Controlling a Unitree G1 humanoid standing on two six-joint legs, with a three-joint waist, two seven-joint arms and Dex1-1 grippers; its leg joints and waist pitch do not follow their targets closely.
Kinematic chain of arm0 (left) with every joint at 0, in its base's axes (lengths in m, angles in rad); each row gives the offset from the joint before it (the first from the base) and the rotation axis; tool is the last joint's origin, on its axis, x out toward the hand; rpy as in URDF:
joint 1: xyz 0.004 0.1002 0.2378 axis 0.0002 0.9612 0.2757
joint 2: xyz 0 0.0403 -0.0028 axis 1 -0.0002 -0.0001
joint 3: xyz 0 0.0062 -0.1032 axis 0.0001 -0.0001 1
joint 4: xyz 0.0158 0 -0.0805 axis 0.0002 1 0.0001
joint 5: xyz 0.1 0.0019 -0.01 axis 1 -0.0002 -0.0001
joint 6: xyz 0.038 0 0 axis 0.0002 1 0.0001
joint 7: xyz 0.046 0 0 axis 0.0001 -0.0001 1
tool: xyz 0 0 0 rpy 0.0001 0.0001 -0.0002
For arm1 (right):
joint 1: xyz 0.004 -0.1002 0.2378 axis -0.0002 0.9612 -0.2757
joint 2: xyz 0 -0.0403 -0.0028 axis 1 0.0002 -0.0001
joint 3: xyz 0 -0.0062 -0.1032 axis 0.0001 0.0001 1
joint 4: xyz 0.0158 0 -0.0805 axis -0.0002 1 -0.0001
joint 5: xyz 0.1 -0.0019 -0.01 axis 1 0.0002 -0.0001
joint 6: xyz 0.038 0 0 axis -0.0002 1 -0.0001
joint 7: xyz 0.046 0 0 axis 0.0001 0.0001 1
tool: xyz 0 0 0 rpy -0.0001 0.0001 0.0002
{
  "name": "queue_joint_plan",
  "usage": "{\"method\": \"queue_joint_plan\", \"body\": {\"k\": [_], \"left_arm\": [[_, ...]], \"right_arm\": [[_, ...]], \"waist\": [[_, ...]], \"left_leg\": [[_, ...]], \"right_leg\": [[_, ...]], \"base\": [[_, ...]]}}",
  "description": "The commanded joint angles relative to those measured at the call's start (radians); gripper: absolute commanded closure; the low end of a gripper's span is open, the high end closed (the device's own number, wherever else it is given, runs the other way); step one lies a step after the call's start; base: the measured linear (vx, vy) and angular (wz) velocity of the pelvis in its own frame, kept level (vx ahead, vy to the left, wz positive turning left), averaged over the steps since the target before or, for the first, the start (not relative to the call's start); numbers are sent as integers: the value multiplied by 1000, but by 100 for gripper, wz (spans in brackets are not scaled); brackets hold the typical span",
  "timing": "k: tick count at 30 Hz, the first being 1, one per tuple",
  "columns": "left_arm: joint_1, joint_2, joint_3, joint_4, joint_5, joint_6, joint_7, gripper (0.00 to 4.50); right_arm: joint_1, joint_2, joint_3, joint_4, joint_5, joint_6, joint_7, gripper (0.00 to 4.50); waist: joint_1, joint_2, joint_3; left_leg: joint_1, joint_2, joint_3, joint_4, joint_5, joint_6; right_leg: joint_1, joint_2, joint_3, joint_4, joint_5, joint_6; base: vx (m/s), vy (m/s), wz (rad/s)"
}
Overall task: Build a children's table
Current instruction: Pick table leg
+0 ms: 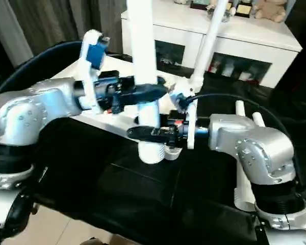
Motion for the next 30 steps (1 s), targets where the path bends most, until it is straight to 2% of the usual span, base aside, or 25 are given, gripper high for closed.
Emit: {"method": "queue_joint_plan", "body": {"k": [1, 3, 5, 7, 9, 11, 12, 15, 16, 17, 18, 19, 20, 21, 22, 23, 24, 25, 26, 27, 28, 30], "left_arm": [[-20, 12, 11, -5, 7, 6, -1, 158], [-18, 21, 7, -12, 10, -2, -23, 151], [-19, 21, 7, -12, 32, -32, -24, 141], [-28, 20, 12, 15, 78, -95, -4, 135], [-18, 38, 19, 9, 61, -91, -30, 132], [16, 56, 24, -16, 48, -84, -45, 132], [33, 66, 21, -26, 53, -88, -51, 132], [120, 86, 28, -102, 48, -86, -43, 132], [120, 86, 28, -102, 48, -86, -43, 132], [136, 85, 35, -114, 46, -81, -29, 132], [185, 67, 62, -123, 99, -107, 74, 132], [185, 67, 62, -123, 99, -107, 74, 132], [217, 51, 79, -118, 151, -136, 157, 132], [254, 31, 94, -99, 224, -192, 254, 132], [302, -7, 122, -64, 318, -279, 387, 132], [330, -28, 138, -51, 368, -328, 460, 132], [366, -34, 140, -49, 446, -397, 538, 132], [397, -36, 139, -57, 502, -444, 591, 132], [449, -48, 153, -92, 548, -439, 665, 132], [496, -49, 153, -127, 595, -452, 716, 132], [507, -51, 153, -136, 599, -451, 722, 132], [587, -83, 166, -212, 627, -439, 784, 132]], "right_arm": [[1, 1, -1, -15, -1, -1, -6, 260], [9, 1, -16, -18, 0, -5, -15, 260], [16, 0, -28, -20, 1, -10, -24, 260], [32, -2, -48, -18, -3, -18, -40, 260], [45, 4, -74, -2, -19, -31, -76, 260], [51, 25, -117, 31, -42, -56, -137, 260], [48, 33, -129, 44, -49, -62, -157, 261], [47, 60, -165, 81, -74, -86, -226, 261], [47, 60, -165, 81, -74, -86, -226, 261], [48, 63, -167, 83, -78, -93, -233, 261], [51, 76, -160, 90, -143, -150, -300, 261], [51, 76, -160, 90, -143, -150, -300, 261], [52, 82, -152, 96, -196, -194, -350, 261], [60, 81, -136, 101, -265, -249, -405, 261], [85, 104, -134, 110, -339, -370, -458, 261], [104, 123, -137, 113, -375, -443, -482, 261], [127, 119, -111, 107, -426, -471, -516, 261], [146, 114, -89, 101, -464, -484, -542, 261], [179, 137, -87, 80, -468, -468, -574, 261], [209, 159, -88, 58, -465, -454, -597, 261], [217, 168, -91, 50, -461, -453, -602, 261], [284, 242, -100, -16, -432, -453, -636, 261]], "waist": [[4, 3, -69], [4, 15, -69], [2, 10, -70], [3, 12, -67], [4, 14, -68], [4, 13, -68], [2, 18, -69], [-1, 8, -69], [-2, 14, -68], [-1, 15, -68], [-2, 35, -68], [-2, 35, -68], [-6, 22, -65], [-9, 29, -64], [-12, -4, -65], [-11, -3, -62], [-8, 9, -65], [-9, 8, -65], [-10, 11, -66], [-16, 11, -66], [-16, 11, -69], [-18, 8, -66]], "left_leg": [[11, 37, -12, -67, -124, -27], [12, 37, -13, -66, -123, -27], [13, 36, -12, -66, -130, -28], [11, 38, -13, -67, -133, -25], [15, 37, -12, -67, -147, -34], [14, 37, -13, -69, -140, -40], [15, 37, -13, -69, -144, -47], [10, 38, -12, -70, -134, -46], [11, 37, -11, -70, -135, -44], [13, 35, -9, -68, -137, -42], [13, 40, -13, -69, -148, -51], [13, 40, -13, -69, -148, -51], [14, 37, -11, -70, -167, -53], [13, 40, -14, -71, -175, -59], [7, 37, -10, -69, -168, -51], [4, 36, -9, -68, -162, -50], [9, 37, -12, -69, -166, -48], [10, 36, -12, -71, -168, -45], [10, 39, -15, -73, -168, -45], [8, 40, -15, -75, -158, -40], [10, 42, -17, -75, -159, -31], [8, 44, -17, -78, -167, -19]], "right_leg": [[56, -66, 38, -63, -176, -168], [55, -66, 38, -61, -171, -171], [55, -64, 37, -62, -167, -175], [56, -66, 38, -66, -170, -173], [54, -66, 38, -66, -190, -167], [53, -66, 37, -64, -188, -168], [51, -67, 36, -63, -187, -171], [55, -68, 37, -59, -174, -176], [52, -67, 38, -61, -184, -176], [51, -65, 37, -63, -190, -173], [49, -66, 37, -60, -183, -171], [49, -66, 37, -60, -183, -171], [50, -63, 35, -67, -202, -164], [49, -63, 37, -71, -212, -154], [55, -63, 39, -77, -237, -128], [54, -65, 40, -77, -263, -114], [50, -65, 39, -83, -319, -63], [49, -63, 39, -85, -326, -50], [49, -62, 38, -82, -317, -45], [48, -58, 37, -79, -265, -51], [47, -59, 37, -74, -225, -66], [43, -60, 36, -73, -201, -90]], "base": [[0, 0, 0], [0, 0, 0], [0, 0, 0], [0, 0, 0], [0, 0, 0], [0, 0, 0], [0, 0, 0], [0, 0, 0], [0, 0, 0], [0, 0, 0], [0, 0, 0], [0, 0, 0], [0, 0, 0], [0, 0, 0], [0, 0, 0], [0, 0, 0], [0, 0, 0], [0, 0, 0], [0, 0, 0], [0, 0, 0], [0, 0, 0], [0, 0, 0]]}}
